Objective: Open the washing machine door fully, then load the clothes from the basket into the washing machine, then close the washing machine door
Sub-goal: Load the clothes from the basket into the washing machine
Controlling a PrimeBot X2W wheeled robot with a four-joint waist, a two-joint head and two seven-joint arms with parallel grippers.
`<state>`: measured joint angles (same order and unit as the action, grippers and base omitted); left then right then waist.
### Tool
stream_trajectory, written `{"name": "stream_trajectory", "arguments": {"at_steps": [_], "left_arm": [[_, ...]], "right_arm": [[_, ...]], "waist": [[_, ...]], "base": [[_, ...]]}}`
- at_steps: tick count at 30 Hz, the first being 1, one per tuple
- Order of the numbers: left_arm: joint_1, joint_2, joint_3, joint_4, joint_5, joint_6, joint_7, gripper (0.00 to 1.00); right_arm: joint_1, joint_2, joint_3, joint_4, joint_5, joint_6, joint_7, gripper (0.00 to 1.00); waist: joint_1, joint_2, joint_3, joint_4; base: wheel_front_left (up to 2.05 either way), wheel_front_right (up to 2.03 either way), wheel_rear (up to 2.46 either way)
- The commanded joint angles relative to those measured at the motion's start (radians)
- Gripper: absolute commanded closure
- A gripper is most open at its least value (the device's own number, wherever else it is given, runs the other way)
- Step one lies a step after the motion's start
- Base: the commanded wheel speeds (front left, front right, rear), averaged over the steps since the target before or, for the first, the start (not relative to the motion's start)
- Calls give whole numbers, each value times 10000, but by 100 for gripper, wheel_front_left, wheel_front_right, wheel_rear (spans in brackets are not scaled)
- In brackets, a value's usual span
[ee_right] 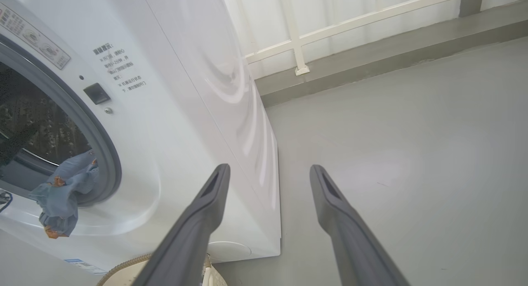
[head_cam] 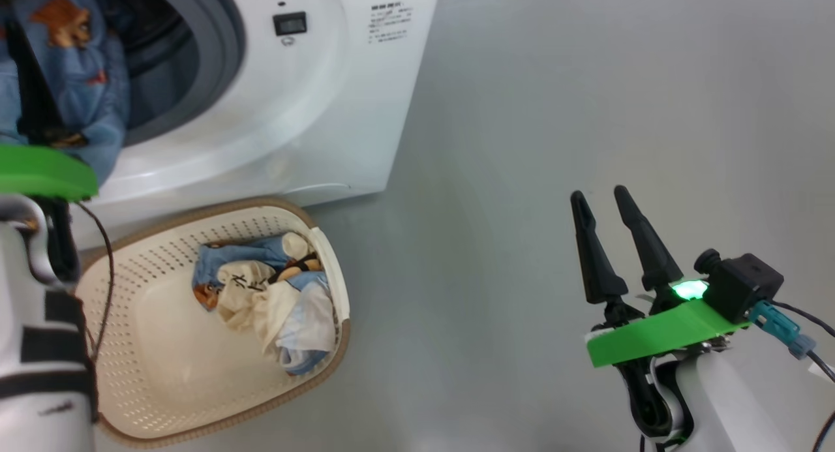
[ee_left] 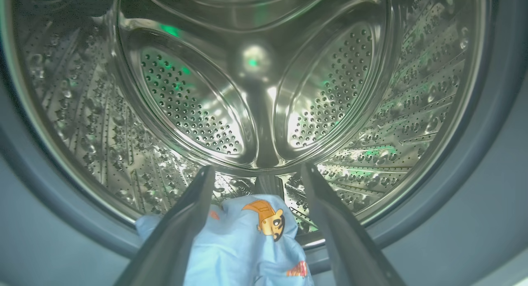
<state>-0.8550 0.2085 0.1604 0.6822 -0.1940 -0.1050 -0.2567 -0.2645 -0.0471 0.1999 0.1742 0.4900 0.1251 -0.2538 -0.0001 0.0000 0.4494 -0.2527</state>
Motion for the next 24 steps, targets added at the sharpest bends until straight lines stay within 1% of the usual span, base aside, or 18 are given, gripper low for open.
{"name": "stream_trajectory", "arguments": {"at_steps": [1,8,13,19,24], "left_arm": [[321,306,257,-428,136,-61,-50,0],[1766,-305,558,-1370,393,-172,-51,0],[2800,-670,556,-1897,541,-224,-51,0],[3961,-962,484,-2479,646,-248,-51,0],[4744,-1085,303,-2766,671,-253,-51,0]], "right_arm": [[259,-134,127,-186,-161,56,-80,0],[579,-430,66,-118,-182,56,-80,0],[835,-672,-6,-78,-182,56,-80,0],[1132,-910,-159,-39,-163,56,-80,0],[1428,-1030,-246,24,-141,56,-80,0]], "waist": [[1,0,-320,214],[1,0,-982,616],[1,0,-1436,917],[1,0,-1919,1257],[1,0,-2344,1475]], "base": [[0,0,0],[0,0,0],[0,0,0],[0,0,0],[0,0,0]]}}
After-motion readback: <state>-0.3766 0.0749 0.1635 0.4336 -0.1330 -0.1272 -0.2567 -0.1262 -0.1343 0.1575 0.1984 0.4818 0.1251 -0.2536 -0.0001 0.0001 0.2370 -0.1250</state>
